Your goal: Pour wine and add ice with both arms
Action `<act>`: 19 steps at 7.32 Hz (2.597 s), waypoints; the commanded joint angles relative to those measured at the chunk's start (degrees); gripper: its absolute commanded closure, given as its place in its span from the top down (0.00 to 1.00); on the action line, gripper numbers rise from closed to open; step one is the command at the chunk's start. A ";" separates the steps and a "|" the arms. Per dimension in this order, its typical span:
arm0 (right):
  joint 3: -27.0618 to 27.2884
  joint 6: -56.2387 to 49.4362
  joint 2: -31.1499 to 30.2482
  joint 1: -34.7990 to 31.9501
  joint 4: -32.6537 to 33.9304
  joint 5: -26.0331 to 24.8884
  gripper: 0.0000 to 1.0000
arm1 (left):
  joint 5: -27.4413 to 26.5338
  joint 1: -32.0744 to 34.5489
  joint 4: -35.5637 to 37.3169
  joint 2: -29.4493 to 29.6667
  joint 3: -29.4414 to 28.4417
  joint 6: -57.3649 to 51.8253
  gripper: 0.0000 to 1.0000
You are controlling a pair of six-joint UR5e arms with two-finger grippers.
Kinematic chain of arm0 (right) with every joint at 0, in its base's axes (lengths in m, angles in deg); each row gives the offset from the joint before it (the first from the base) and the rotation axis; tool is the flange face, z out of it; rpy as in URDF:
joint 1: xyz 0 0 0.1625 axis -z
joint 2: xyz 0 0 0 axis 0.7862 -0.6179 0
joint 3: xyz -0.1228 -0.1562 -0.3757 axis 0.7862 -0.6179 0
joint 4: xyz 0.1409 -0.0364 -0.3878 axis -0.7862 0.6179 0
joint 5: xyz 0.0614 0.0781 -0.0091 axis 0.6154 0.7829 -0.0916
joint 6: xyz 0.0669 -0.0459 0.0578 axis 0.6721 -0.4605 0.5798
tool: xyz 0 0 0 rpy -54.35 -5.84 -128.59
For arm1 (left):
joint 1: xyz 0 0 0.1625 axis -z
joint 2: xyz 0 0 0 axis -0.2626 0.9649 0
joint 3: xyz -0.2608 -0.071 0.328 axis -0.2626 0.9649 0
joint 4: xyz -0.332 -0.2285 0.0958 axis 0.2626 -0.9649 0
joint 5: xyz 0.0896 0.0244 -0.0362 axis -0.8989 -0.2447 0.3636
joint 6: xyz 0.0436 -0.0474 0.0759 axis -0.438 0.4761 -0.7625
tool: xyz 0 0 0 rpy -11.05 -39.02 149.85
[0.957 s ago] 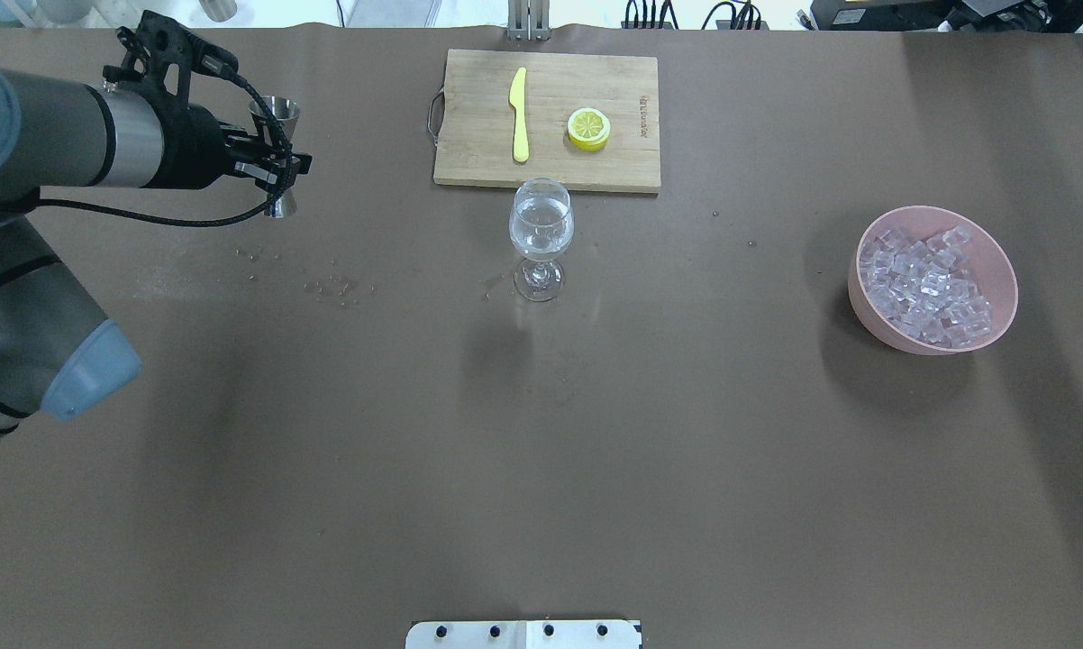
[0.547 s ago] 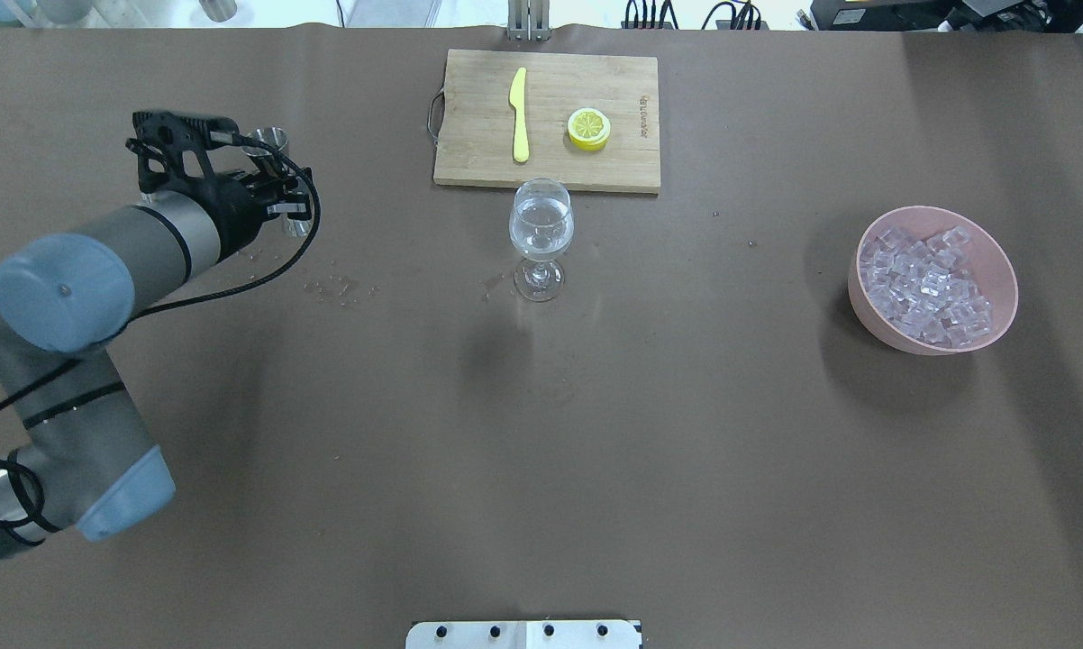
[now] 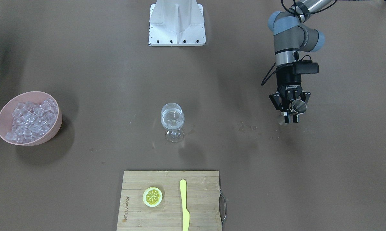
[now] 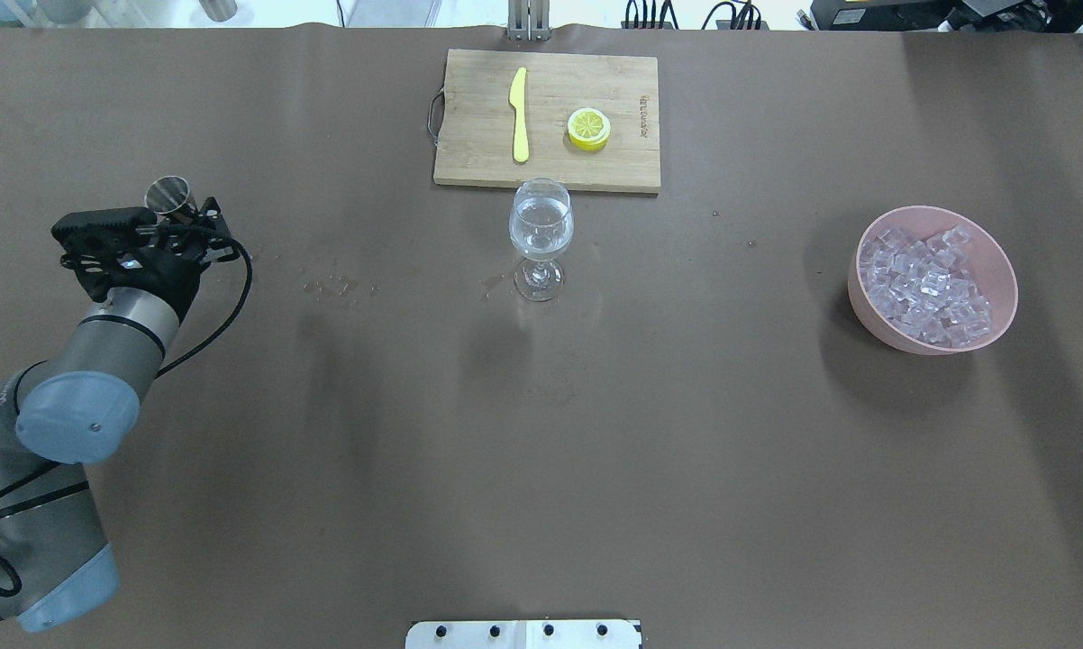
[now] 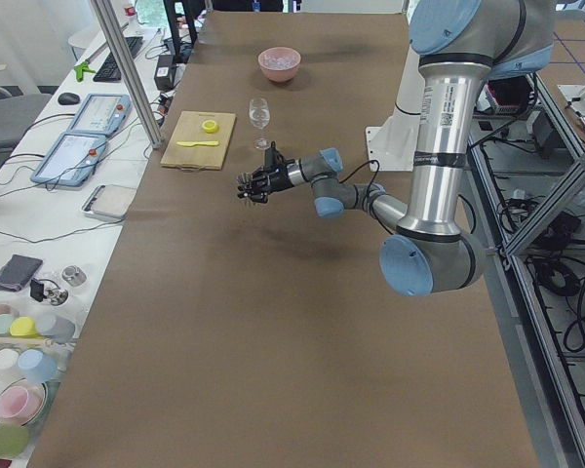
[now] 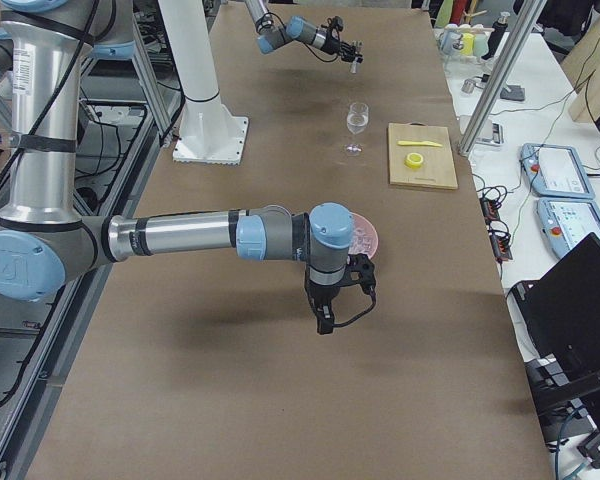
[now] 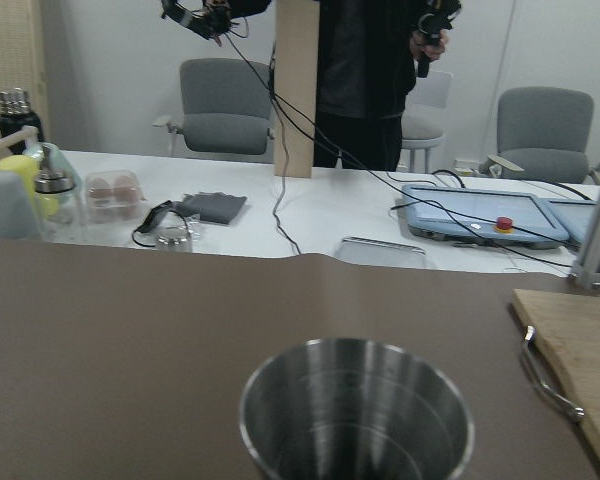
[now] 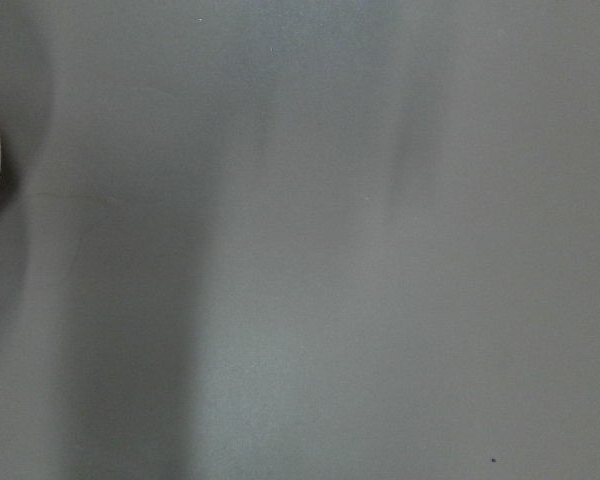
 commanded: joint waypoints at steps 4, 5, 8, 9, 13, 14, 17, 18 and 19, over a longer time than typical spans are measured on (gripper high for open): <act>0.07 0.00 0.07 0.00 0.00 -0.03 1.00 | -3.89 2.31 -4.87 -0.56 -9.10 4.64 0.00; 0.16 0.00 0.07 0.00 0.00 -0.03 1.00 | -3.46 1.96 -4.43 -0.47 -11.82 4.29 0.00; 0.07 -0.09 0.07 0.00 0.00 -0.03 1.00 | -2.06 1.87 -4.96 1.03 -15.98 2.01 0.00; 0.07 0.00 0.07 0.00 0.00 -0.03 1.00 | -0.65 1.96 -5.13 0.94 -15.46 1.83 0.00; -0.02 0.00 0.07 0.00 0.00 -0.03 1.00 | 2.17 2.04 -12.32 0.07 -15.36 -1.59 0.41; 0.07 0.00 0.07 0.00 0.00 -0.03 1.00 | 2.17 2.13 -12.78 0.06 -15.37 -1.52 0.80; -0.02 0.00 0.16 0.00 0.00 -0.03 1.00 | 2.26 2.39 -17.34 -0.81 -15.10 -1.69 0.98; -0.02 0.00 0.16 0.00 0.00 -0.03 1.00 | 2.96 3.01 -17.52 -0.90 -13.62 -3.34 0.98; -0.02 0.00 0.24 0.00 0.00 -0.03 1.00 | 4.71 3.88 -19.27 -2.03 -12.39 -4.58 0.98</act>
